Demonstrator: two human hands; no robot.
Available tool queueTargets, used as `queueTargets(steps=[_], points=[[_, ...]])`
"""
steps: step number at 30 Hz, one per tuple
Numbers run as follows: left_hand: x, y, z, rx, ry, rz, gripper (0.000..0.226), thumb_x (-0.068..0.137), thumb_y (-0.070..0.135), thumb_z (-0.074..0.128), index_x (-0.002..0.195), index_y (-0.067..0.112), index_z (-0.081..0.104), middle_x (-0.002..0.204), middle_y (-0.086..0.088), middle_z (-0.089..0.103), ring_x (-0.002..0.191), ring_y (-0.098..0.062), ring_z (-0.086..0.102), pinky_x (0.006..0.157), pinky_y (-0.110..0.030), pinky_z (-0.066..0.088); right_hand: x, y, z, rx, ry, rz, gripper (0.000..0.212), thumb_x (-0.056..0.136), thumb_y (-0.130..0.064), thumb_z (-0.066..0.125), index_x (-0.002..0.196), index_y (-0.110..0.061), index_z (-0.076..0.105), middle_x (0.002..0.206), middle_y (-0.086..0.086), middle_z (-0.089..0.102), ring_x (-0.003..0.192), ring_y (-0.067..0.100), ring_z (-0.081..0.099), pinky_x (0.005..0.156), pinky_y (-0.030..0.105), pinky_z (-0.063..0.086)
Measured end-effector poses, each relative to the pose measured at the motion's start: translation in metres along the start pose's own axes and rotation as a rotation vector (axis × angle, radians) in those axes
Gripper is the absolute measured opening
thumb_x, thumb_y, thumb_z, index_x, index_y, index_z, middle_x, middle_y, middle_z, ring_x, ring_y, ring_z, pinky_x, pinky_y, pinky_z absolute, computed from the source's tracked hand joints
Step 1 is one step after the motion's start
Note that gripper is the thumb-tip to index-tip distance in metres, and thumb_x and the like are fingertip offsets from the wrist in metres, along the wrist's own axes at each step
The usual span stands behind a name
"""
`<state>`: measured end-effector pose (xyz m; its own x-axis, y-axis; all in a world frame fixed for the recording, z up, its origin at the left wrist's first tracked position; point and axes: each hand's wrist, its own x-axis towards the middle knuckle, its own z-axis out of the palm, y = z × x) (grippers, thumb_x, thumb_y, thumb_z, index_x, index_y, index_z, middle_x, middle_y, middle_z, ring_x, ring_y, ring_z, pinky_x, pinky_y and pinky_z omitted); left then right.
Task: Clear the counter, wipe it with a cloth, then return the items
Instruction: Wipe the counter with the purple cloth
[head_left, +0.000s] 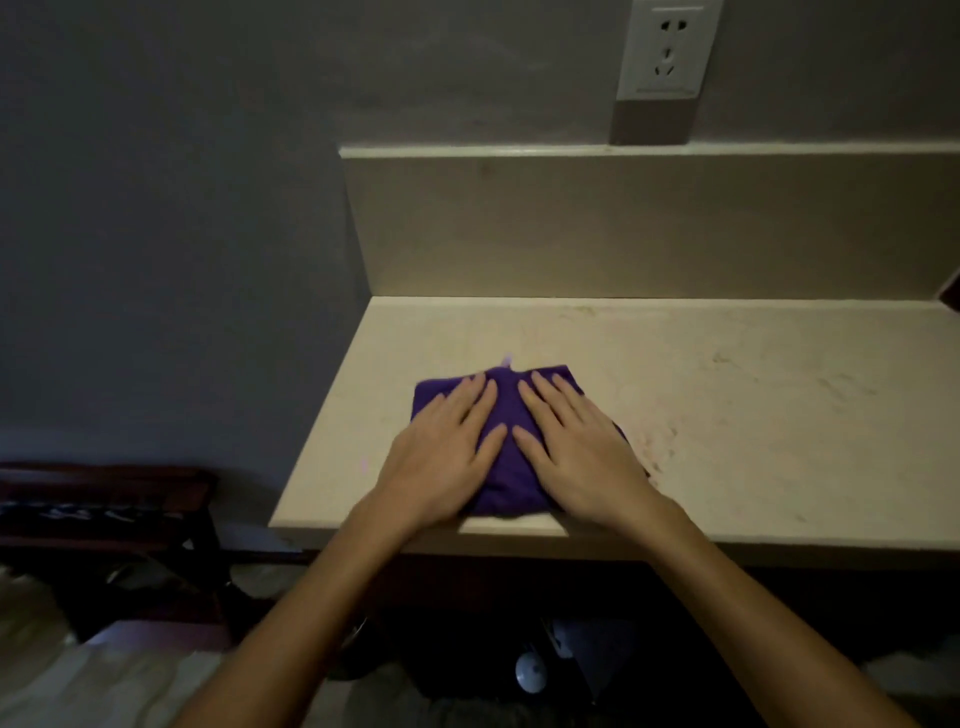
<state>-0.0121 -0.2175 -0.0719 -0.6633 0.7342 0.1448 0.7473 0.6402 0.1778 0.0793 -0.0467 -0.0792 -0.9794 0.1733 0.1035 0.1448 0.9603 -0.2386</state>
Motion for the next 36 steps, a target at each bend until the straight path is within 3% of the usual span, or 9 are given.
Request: queueTargets(steps=[6, 12, 19, 23, 25, 27, 32, 36], points=[[0.107, -0.077, 0.002, 0.185, -0.09, 0.043, 0.057, 0.11, 0.032, 0.016, 0.163, 0.008, 0.019, 0.171, -0.009, 0.015, 0.158, -0.022, 0.013, 0.126, -0.044, 0.02, 0.124, -0.001, 0.013, -0.005, 0.018, 0.061, 0.063, 0.109, -0.048, 0.021, 0.164, -0.017, 0.021, 0.172, 0.005, 0.018, 0.159, 0.024, 0.012, 0.129, 0.041, 0.01], [0.146, -0.11, -0.01, 0.264, -0.16, 0.102, 0.054, 0.112, 0.025, 0.02, 0.162, 0.005, 0.018, 0.172, -0.009, 0.011, 0.159, -0.024, 0.008, 0.127, -0.046, 0.019, 0.174, -0.016, 0.017, 0.012, 0.018, 0.134, 0.061, 0.11, -0.044, 0.019, 0.164, -0.017, 0.019, 0.172, 0.004, 0.016, 0.159, 0.025, 0.011, 0.13, 0.043, 0.008], [0.076, -0.094, -0.014, 0.144, -0.1, -0.021, 0.056, 0.111, 0.031, 0.018, 0.163, 0.01, 0.019, 0.171, -0.006, 0.017, 0.158, -0.018, 0.014, 0.127, -0.039, 0.017, 0.117, -0.04, 0.021, -0.01, 0.026, 0.063, 0.065, 0.106, -0.045, 0.013, 0.164, -0.016, 0.021, 0.172, 0.005, 0.018, 0.159, 0.025, 0.013, 0.129, 0.042, 0.011], [-0.027, -0.072, -0.009, 0.08, 0.013, -0.065, 0.065, 0.104, 0.036, 0.009, 0.159, 0.009, 0.032, 0.167, -0.007, 0.027, 0.155, -0.018, 0.025, 0.126, -0.039, 0.023, 0.036, -0.075, 0.028, 0.035, 0.042, -0.029, 0.07, 0.101, -0.049, 0.01, 0.164, -0.02, 0.023, 0.171, 0.0, 0.02, 0.159, 0.019, 0.012, 0.129, 0.044, 0.015], [-0.07, -0.061, -0.008, 0.027, 0.095, -0.103, 0.066, 0.101, 0.035, 0.015, 0.155, 0.009, 0.043, 0.162, -0.006, 0.039, 0.15, -0.018, 0.037, 0.124, -0.036, 0.027, 0.0, -0.09, 0.028, 0.042, 0.066, -0.057, 0.068, 0.103, -0.048, 0.015, 0.163, -0.02, 0.026, 0.17, 0.0, 0.024, 0.159, 0.019, 0.015, 0.128, 0.043, 0.017], [-0.088, -0.055, -0.009, 0.018, 0.106, -0.141, 0.064, 0.101, 0.036, 0.018, 0.156, 0.013, 0.042, 0.162, -0.002, 0.039, 0.15, -0.013, 0.036, 0.124, -0.032, 0.023, -0.018, -0.099, 0.028, 0.032, 0.052, -0.067, 0.066, 0.104, -0.046, 0.016, 0.164, -0.02, 0.024, 0.17, -0.001, 0.023, 0.159, 0.018, 0.015, 0.129, 0.043, 0.017], [-0.066, -0.068, -0.017, -0.034, 0.045, -0.109, 0.074, 0.096, 0.047, 0.0, 0.162, 0.021, 0.022, 0.169, 0.009, 0.015, 0.156, -0.003, 0.014, 0.128, -0.034, 0.018, 0.011, -0.093, 0.027, 0.023, 0.013, -0.136, 0.067, 0.104, -0.049, 0.012, 0.165, -0.023, 0.016, 0.172, -0.003, 0.016, 0.16, 0.016, 0.008, 0.13, 0.04, 0.012], [0.002, -0.109, -0.017, 0.138, -0.052, -0.094, 0.088, 0.087, 0.043, -0.016, 0.164, 0.013, 0.015, 0.171, -0.001, 0.011, 0.158, -0.012, 0.009, 0.128, -0.037, 0.014, 0.089, -0.08, 0.033, 0.015, -0.002, -0.13, 0.075, 0.099, -0.052, 0.004, 0.164, -0.019, 0.02, 0.172, 0.001, 0.019, 0.16, 0.02, 0.011, 0.13, 0.041, 0.012]])
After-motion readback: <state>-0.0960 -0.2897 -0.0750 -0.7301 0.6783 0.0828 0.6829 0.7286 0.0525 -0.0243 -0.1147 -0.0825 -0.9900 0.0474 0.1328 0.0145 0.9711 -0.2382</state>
